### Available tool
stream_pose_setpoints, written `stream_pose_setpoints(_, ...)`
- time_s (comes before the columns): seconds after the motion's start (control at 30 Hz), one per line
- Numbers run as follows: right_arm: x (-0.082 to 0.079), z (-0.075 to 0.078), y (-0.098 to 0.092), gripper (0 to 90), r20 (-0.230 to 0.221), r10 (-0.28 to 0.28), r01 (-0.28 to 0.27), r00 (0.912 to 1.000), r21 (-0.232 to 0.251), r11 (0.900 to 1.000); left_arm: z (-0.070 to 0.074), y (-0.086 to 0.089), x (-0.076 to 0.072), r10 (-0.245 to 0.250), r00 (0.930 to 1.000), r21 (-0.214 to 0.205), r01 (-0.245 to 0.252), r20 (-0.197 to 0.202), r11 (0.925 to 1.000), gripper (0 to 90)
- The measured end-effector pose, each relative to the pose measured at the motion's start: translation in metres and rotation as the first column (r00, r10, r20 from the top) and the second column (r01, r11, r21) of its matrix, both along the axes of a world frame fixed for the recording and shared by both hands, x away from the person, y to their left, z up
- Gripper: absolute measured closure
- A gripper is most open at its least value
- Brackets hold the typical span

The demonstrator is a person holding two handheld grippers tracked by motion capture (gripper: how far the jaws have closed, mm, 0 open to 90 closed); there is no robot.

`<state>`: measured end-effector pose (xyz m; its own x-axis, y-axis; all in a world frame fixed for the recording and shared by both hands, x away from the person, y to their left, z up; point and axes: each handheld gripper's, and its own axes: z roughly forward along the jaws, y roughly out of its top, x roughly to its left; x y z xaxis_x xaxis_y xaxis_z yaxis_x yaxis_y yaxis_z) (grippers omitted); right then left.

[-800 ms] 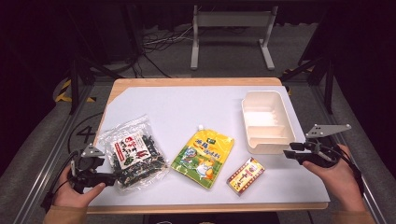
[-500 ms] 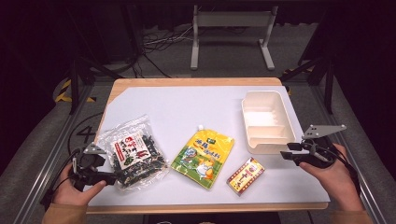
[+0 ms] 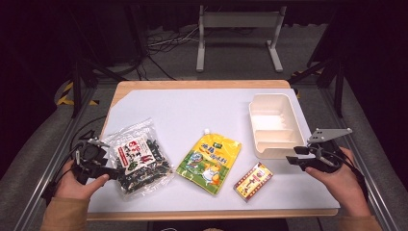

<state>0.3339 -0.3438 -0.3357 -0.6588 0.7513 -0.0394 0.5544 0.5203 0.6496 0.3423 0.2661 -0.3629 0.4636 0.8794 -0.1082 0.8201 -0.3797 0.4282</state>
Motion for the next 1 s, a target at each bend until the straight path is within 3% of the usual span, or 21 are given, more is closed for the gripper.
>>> stream_pose_setpoints(0.2,0.001,-0.001,0.003,50.5,-0.004,0.009,-0.009,1.0,-0.003,1.0,0.002,0.003,0.01,0.04,0.9991,-0.011,-0.04,0.012,0.9991,23.5)
stream_pose_setpoints(0.4,0.001,-0.002,0.006,50.0,-0.007,0.024,-0.024,0.9997,-0.005,0.9997,0.0,0.014,0.024,0.109,0.994,-0.03,-0.109,0.011,0.9936,22.7)
stream_pose_setpoints(0.8,-0.002,-0.003,0.006,48.0,-0.003,0.014,-0.014,0.9999,-0.004,0.9999,-0.015,0.028,0.05,0.208,0.9781,-0.082,-0.208,-0.006,0.9747,24.9)
stream_pose_setpoints(1.0,-0.004,-0.004,0.006,47.2,0.002,0.009,-0.009,1.0,-0.001,1.0,-0.026,0.036,0.06,0.26,0.9652,-0.093,-0.262,-0.025,0.9607,25.2)
